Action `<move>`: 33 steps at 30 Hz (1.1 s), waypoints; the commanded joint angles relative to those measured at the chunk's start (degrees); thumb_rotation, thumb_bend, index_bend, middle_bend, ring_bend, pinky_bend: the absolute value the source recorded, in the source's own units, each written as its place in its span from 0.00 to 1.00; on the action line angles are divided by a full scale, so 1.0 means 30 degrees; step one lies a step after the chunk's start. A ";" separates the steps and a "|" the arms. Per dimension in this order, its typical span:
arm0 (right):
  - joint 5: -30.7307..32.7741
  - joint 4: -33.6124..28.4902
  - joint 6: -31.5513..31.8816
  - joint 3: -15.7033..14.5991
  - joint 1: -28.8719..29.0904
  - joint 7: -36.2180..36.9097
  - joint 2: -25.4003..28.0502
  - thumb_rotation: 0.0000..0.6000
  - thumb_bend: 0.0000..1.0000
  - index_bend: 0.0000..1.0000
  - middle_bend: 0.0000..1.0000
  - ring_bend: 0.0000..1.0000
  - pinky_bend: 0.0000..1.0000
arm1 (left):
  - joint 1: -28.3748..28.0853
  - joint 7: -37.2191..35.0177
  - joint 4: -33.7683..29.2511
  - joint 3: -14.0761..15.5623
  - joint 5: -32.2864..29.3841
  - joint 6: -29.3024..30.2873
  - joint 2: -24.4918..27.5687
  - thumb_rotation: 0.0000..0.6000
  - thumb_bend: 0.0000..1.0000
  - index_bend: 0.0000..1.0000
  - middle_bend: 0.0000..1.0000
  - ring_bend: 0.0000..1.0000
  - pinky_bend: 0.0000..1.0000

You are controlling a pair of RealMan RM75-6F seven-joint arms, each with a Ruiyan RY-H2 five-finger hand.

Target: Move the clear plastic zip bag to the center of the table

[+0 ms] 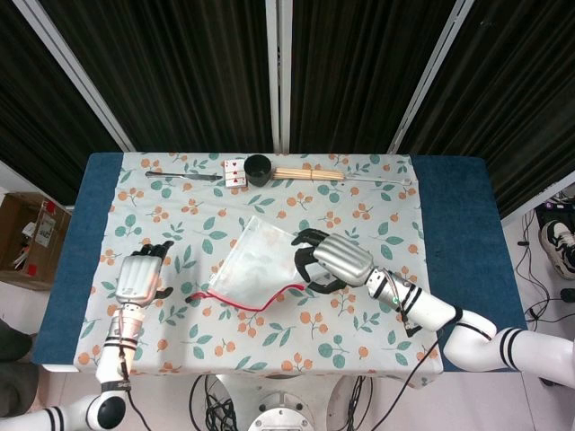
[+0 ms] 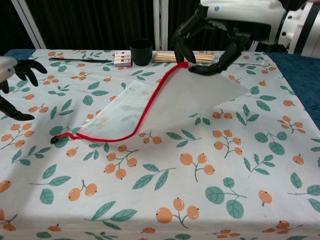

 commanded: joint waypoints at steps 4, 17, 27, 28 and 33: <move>-0.0164 0.0921 -0.0326 -0.1451 -0.1288 -0.4290 0.0005 1.00 0.45 0.75 0.34 0.10 0.05 | 0.0661 -0.0794 -0.0877 -0.0332 0.0493 0.1997 0.1143 1.00 0.04 0.16 0.28 0.22 0.40; 0.3468 -0.1487 -0.3485 -0.2665 -0.2855 -0.6593 0.2132 1.00 0.00 0.00 0.00 0.00 0.00 | 0.1720 -0.4790 0.0205 -0.0301 0.1917 0.3842 0.1577 1.00 0.00 0.16 0.26 0.21 0.30; 0.4057 -0.1675 0.3206 -0.1724 -0.6828 -0.5244 0.3794 1.00 0.11 0.02 0.09 0.00 0.00 | 0.3066 -0.6715 0.0783 0.0503 0.2977 0.4634 0.3815 1.00 0.00 0.21 0.28 0.21 0.27; 0.4161 -0.1566 0.4138 -0.1566 -0.7363 -0.5464 0.3772 1.00 0.15 0.04 0.11 0.00 0.00 | 0.3143 -0.6981 0.1064 0.0874 0.3342 0.4385 0.4178 1.00 0.00 0.21 0.28 0.21 0.27; 0.4894 -0.1107 0.7897 -0.1008 -0.9896 -0.7303 0.3718 1.00 0.20 0.06 0.14 0.00 0.01 | 0.3850 -0.8254 0.1539 0.2085 0.3717 0.3542 0.5621 1.00 0.00 0.22 0.28 0.21 0.22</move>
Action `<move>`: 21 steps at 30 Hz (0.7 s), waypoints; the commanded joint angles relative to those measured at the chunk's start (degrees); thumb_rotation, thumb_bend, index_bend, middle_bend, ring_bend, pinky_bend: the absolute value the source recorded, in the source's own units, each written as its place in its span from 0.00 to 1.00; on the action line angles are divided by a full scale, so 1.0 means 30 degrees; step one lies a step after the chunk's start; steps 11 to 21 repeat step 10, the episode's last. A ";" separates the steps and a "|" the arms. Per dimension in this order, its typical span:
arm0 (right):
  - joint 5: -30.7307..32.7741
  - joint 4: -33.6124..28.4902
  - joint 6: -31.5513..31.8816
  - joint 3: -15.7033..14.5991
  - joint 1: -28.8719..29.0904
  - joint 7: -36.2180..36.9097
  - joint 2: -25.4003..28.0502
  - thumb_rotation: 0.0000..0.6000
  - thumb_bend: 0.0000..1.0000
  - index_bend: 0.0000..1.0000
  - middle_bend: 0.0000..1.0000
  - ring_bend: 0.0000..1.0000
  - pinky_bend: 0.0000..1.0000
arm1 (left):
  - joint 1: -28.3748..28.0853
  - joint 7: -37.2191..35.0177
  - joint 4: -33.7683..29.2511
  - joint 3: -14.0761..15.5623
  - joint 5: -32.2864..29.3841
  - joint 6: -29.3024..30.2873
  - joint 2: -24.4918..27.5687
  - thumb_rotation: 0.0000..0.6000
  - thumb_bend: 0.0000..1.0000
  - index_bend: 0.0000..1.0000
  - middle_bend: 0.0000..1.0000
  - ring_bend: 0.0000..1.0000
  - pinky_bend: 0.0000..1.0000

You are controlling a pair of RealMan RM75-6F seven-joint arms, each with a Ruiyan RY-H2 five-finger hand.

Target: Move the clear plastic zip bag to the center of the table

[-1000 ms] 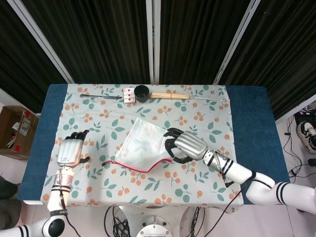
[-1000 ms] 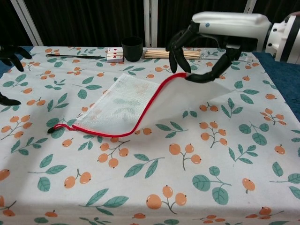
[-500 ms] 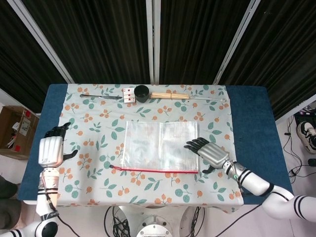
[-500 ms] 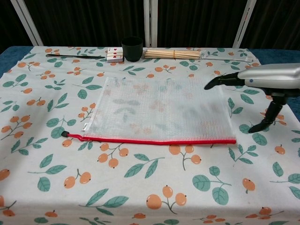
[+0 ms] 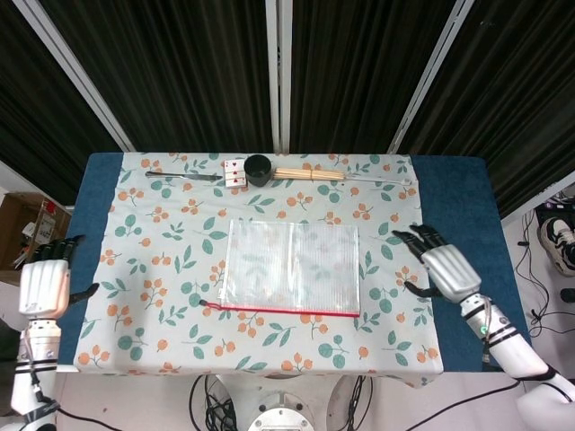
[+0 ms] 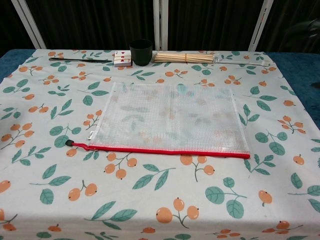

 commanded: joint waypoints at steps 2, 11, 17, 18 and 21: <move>0.0997 0.0412 0.4166 0.0791 -0.3383 -0.1749 0.0215 1.00 0.20 0.06 0.14 0.00 0.01 | 0.0938 -0.1038 0.0199 0.0860 0.0351 -0.0041 0.0940 1.00 0.00 0.22 0.27 0.20 0.21; 0.0606 0.0308 0.5819 0.0557 -0.5504 -0.0769 0.0430 1.00 0.20 0.06 0.12 0.00 0.01 | 0.2620 -0.1498 -0.0868 0.1529 0.1309 0.2253 0.1225 1.00 0.00 0.22 0.25 0.19 0.21; 0.0606 0.0308 0.5819 0.0557 -0.5504 -0.0769 0.0430 1.00 0.20 0.06 0.12 0.00 0.01 | 0.2620 -0.1498 -0.0868 0.1529 0.1309 0.2253 0.1225 1.00 0.00 0.22 0.25 0.19 0.21; 0.0606 0.0308 0.5819 0.0557 -0.5504 -0.0769 0.0430 1.00 0.20 0.06 0.12 0.00 0.01 | 0.2620 -0.1498 -0.0868 0.1529 0.1309 0.2253 0.1225 1.00 0.00 0.22 0.25 0.19 0.21; 0.0606 0.0308 0.5819 0.0557 -0.5504 -0.0769 0.0430 1.00 0.20 0.06 0.12 0.00 0.01 | 0.2620 -0.1498 -0.0868 0.1529 0.1309 0.2253 0.1225 1.00 0.00 0.22 0.25 0.19 0.21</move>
